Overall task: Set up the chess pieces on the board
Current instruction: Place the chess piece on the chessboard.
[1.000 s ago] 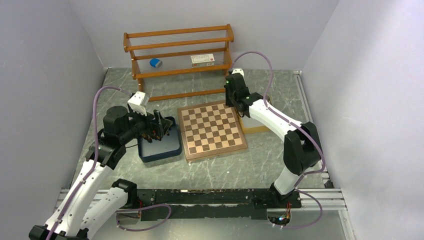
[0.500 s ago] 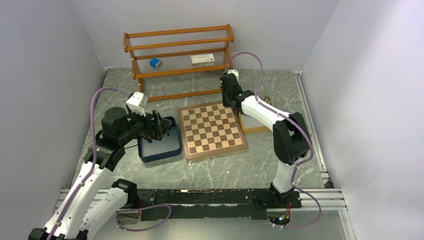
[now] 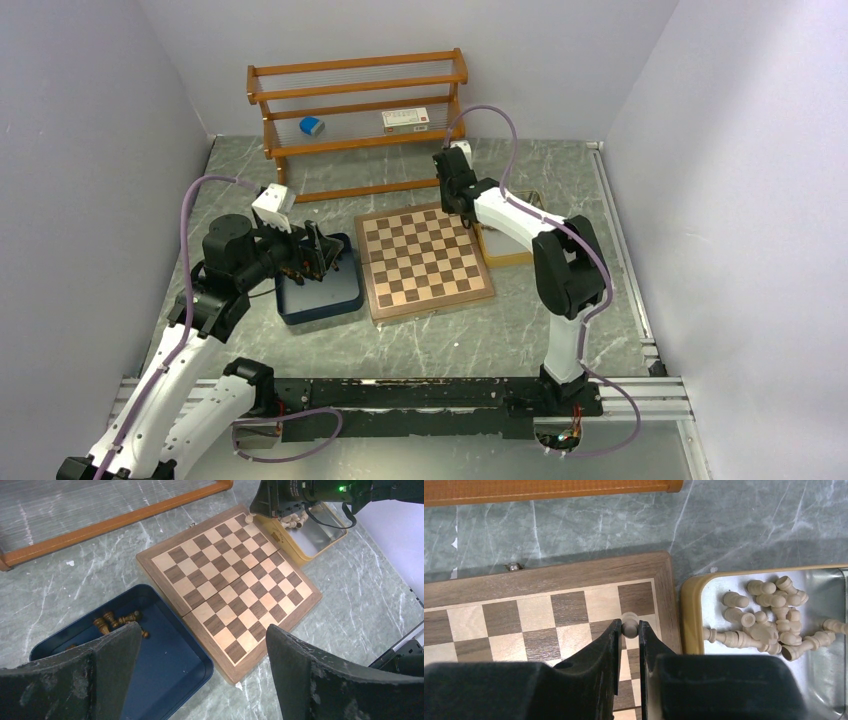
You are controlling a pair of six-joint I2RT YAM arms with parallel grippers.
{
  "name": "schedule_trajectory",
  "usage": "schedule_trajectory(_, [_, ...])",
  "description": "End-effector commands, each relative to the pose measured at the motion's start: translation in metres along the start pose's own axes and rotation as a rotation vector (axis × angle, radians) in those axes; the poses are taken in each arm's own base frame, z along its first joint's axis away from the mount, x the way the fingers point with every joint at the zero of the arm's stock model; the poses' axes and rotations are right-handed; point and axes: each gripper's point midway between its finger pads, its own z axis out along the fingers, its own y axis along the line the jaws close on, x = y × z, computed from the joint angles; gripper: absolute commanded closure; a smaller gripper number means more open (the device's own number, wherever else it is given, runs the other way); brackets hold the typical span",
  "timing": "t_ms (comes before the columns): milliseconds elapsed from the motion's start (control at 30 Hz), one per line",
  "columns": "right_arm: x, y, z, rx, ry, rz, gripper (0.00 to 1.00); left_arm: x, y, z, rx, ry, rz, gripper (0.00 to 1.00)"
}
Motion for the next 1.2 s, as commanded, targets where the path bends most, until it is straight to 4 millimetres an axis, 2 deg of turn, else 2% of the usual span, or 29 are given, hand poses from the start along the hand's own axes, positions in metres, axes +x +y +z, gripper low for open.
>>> schedule_trajectory(0, [-0.008,0.006,0.001,-0.014,-0.014,0.013,0.85,-0.002,-0.001,-0.002,-0.003,-0.017,0.006,0.01])
schedule_trajectory(300, [-0.011,0.016,0.004,-0.047,-0.012,0.008,0.85,-0.002,-0.001,-0.001,-0.002,-0.015,0.006,0.01])
schedule_trajectory(867, [-0.011,0.047,0.009,-0.091,-0.019,-0.038,0.85,-0.003,0.000,-0.002,-0.004,-0.020,0.005,0.01])
schedule_trajectory(1167, [-0.003,0.060,0.012,-0.096,-0.010,-0.065,0.85,-0.004,-0.001,-0.003,-0.005,-0.024,0.007,0.01])
